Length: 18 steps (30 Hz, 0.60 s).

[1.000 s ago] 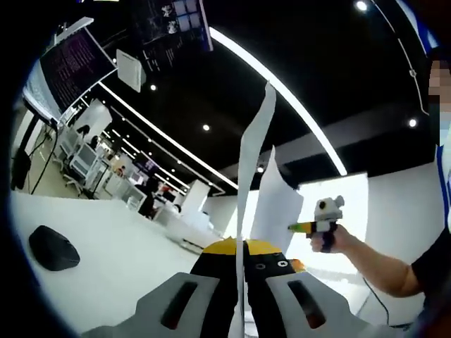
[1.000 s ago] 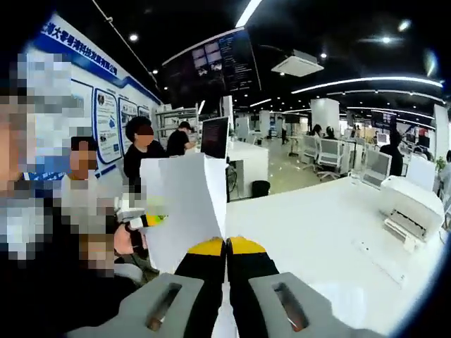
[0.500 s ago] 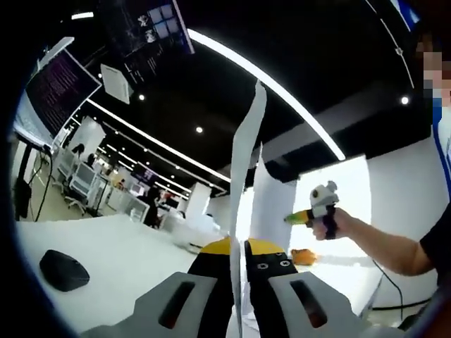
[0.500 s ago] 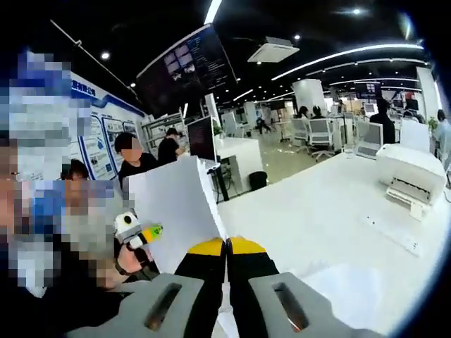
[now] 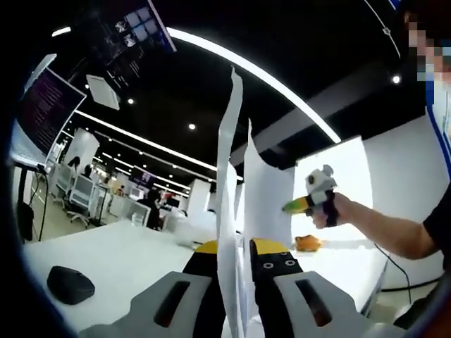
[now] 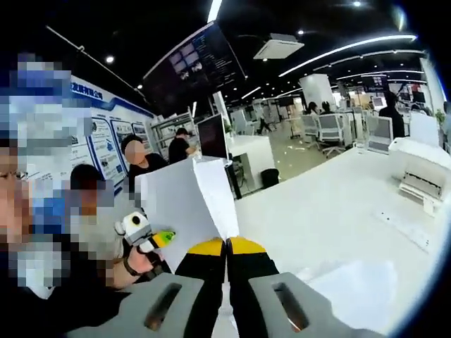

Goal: Organize the stack of printing papers by aligning and flattening the scattered papers on the table

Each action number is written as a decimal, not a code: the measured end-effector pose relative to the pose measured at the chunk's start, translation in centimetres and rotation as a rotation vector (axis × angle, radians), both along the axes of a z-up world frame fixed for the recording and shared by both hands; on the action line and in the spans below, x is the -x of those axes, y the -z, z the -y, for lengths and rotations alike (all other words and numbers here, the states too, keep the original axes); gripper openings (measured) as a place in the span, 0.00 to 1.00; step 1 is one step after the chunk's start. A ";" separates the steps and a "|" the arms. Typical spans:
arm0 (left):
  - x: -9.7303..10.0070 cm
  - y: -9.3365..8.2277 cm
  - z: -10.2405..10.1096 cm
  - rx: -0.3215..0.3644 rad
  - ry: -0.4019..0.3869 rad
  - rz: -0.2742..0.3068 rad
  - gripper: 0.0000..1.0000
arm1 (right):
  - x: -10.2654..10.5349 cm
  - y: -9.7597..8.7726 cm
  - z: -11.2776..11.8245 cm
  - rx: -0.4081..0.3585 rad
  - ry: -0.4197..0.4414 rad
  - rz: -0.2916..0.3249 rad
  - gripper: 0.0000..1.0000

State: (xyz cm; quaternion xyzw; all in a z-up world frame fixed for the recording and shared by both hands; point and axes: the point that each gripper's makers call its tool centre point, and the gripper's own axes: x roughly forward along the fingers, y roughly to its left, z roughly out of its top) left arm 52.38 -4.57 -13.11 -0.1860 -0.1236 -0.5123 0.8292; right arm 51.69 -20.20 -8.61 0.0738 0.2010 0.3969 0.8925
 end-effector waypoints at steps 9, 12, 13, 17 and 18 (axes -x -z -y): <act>-0.1 -0.1 -0.1 -0.027 -0.033 0.035 0.16 | -0.4 0.6 -0.6 -0.046 -0.014 -0.010 0.00; -0.2 0.1 -0.2 -0.027 -0.036 0.031 0.17 | 0.3 0.1 -1.2 -0.074 -0.035 -0.010 0.00; -0.2 0.1 -0.3 -0.023 -0.037 0.030 0.17 | 0.6 -0.1 -1.5 -0.085 -0.046 -0.008 0.00; -0.5 0.1 -0.6 -0.014 -0.035 0.033 0.17 | 1.0 -0.5 -2.1 -0.113 -0.066 -0.004 0.00; -0.6 0.2 -0.7 -0.012 -0.035 0.027 0.17 | 1.1 -0.8 -2.2 -0.135 -0.070 -0.009 0.00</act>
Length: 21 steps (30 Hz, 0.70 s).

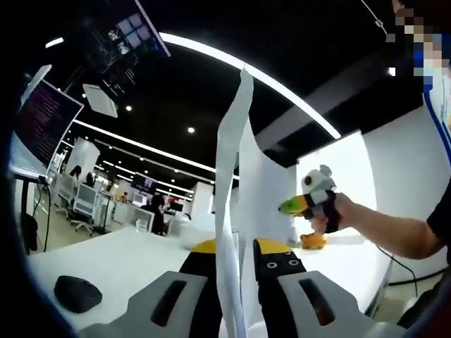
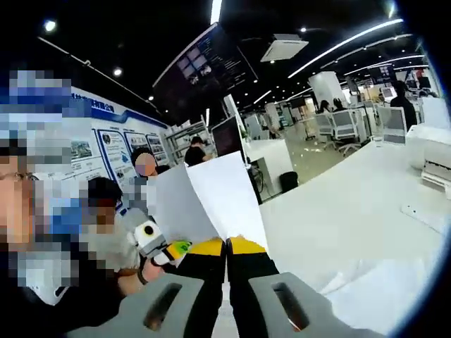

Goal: Organize the stack of printing papers by aligning and flattening the scattered papers on the table

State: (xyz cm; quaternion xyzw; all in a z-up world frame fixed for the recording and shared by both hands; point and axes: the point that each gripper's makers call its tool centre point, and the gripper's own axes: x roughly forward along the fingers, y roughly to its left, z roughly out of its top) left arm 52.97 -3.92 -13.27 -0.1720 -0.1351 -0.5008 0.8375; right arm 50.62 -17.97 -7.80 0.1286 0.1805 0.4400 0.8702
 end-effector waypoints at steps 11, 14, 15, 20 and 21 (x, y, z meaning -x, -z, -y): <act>-0.3 -0.1 -0.4 0.011 0.002 -0.012 0.18 | 0.0 0.1 -0.4 0.006 -0.030 -0.007 0.00; -0.2 -0.1 -0.3 0.011 0.004 -0.012 0.18 | 0.0 0.5 -0.3 0.037 -0.035 -0.017 0.00; -0.2 -0.1 -0.3 0.011 0.005 -0.011 0.18 | 0.0 0.6 -0.2 0.046 -0.032 -0.016 0.00; -0.1 -0.1 0.0 0.006 0.011 -0.009 0.18 | 0.1 0.4 0.2 0.047 -0.030 -0.017 0.00; 0.0 -0.1 0.0 0.004 0.014 -0.007 0.18 | 0.2 0.5 0.4 0.047 -0.033 -0.013 0.00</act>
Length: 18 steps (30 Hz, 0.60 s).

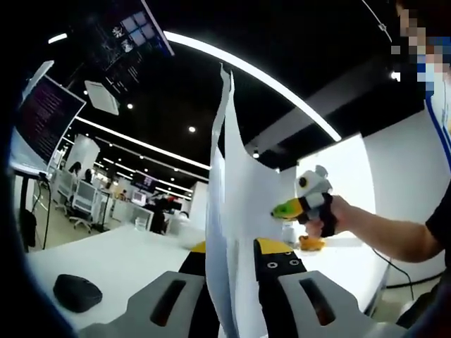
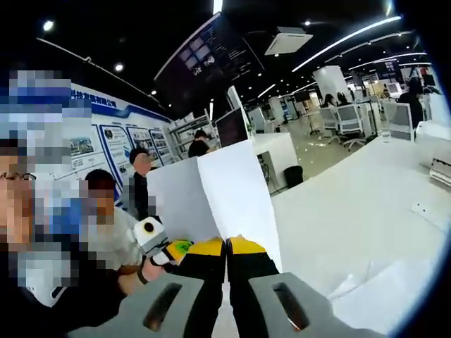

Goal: Organize the stack of printing papers by aligning and flattening the scattered papers on the table

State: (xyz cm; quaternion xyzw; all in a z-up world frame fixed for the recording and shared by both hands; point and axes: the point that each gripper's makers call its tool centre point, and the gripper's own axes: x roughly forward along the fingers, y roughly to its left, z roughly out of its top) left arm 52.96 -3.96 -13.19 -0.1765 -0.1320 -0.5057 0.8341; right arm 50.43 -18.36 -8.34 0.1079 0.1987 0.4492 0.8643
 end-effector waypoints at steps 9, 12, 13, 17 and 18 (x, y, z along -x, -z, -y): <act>-0.1 0.5 0.4 -0.031 -0.003 0.012 0.13 | -0.3 0.0 0.1 0.025 -0.017 0.030 0.00; 0.0 0.3 0.5 -0.027 0.001 0.015 0.13 | -0.2 0.1 0.1 0.028 -0.021 0.034 0.00; 0.1 0.2 0.5 -0.028 0.001 0.019 0.13 | -0.2 0.1 0.1 0.026 -0.022 0.036 0.00; 0.2 0.3 0.6 -0.033 0.005 0.021 0.06 | -0.3 0.1 0.1 0.027 -0.019 0.044 0.00; 0.2 0.3 0.5 -0.029 0.011 0.014 0.06 | -0.3 0.1 0.1 0.025 -0.018 0.046 0.00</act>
